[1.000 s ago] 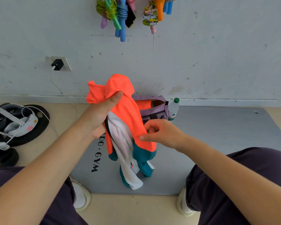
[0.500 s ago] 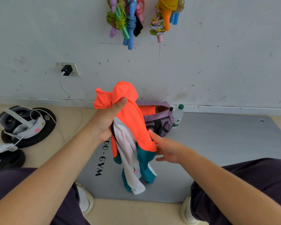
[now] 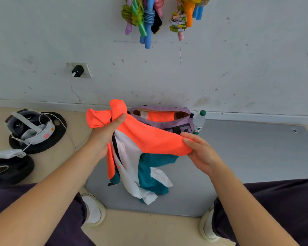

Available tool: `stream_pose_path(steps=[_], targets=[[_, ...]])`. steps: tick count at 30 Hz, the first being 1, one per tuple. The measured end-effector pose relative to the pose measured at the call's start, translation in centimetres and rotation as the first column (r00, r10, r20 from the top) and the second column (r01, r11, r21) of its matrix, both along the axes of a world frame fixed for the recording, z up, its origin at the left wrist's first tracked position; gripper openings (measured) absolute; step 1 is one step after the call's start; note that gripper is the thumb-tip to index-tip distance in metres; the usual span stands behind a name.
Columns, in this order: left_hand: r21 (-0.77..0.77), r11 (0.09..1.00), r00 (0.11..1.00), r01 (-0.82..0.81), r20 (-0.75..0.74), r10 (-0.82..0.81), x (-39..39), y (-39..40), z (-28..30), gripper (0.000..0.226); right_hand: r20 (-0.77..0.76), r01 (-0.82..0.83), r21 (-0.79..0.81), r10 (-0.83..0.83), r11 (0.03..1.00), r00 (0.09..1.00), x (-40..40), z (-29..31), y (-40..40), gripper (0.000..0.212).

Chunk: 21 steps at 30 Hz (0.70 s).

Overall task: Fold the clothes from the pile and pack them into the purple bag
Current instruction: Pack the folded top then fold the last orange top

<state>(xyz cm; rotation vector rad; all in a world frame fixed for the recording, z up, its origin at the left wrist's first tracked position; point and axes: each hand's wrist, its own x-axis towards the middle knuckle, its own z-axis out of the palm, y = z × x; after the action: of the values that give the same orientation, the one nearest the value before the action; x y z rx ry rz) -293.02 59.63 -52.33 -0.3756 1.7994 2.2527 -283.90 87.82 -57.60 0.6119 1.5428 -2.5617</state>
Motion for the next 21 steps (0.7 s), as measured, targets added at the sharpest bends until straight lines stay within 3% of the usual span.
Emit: stream_pose_path(steps=[4, 9, 12, 16, 18, 21], targets=[[0.052, 0.996, 0.997, -0.069, 0.036, 0.067, -0.2, -0.7, -1.9, 0.054, -0.061, 0.010, 0.091, -0.005, 0.996, 0.998, 0.7, 0.5, 2.0, 0.027], [0.189, 0.982, 0.997, 0.000, 0.076, -0.014, 1.0, -0.3, -4.1, 0.040, -0.105, 0.034, 0.191, -0.014, 0.981, 0.994, 1.0, 1.4, 4.1, 0.024], [0.232, 0.972, 0.994, 0.044, 0.088, -0.066, 1.9, -0.7, -4.8, 0.034, -0.081, 0.064, 0.223, -0.047, 0.973, 0.996, 1.3, 1.3, 4.9, 0.020], [0.193, 0.980, 0.993, 0.047, 0.094, -0.066, 2.5, -0.2, -4.7, 0.020, -0.007, 0.014, 0.382, -0.012, 0.924, 1.000, 1.8, 0.5, 4.6, 0.023], [0.141, 0.987, 0.995, 0.070, 0.067, -0.080, 2.8, 0.4, -4.0, 0.016, 0.026, -0.014, 0.543, 0.000, 0.840, 1.000, 1.7, 0.6, 3.8, 0.023], [0.065, 0.993, 0.995, 0.100, -0.020, -0.099, 3.4, 1.8, -2.6, 0.026, -0.006, -0.043, 0.802, 0.080, 0.595, 0.997, 1.9, 1.9, 2.0, 0.018]])
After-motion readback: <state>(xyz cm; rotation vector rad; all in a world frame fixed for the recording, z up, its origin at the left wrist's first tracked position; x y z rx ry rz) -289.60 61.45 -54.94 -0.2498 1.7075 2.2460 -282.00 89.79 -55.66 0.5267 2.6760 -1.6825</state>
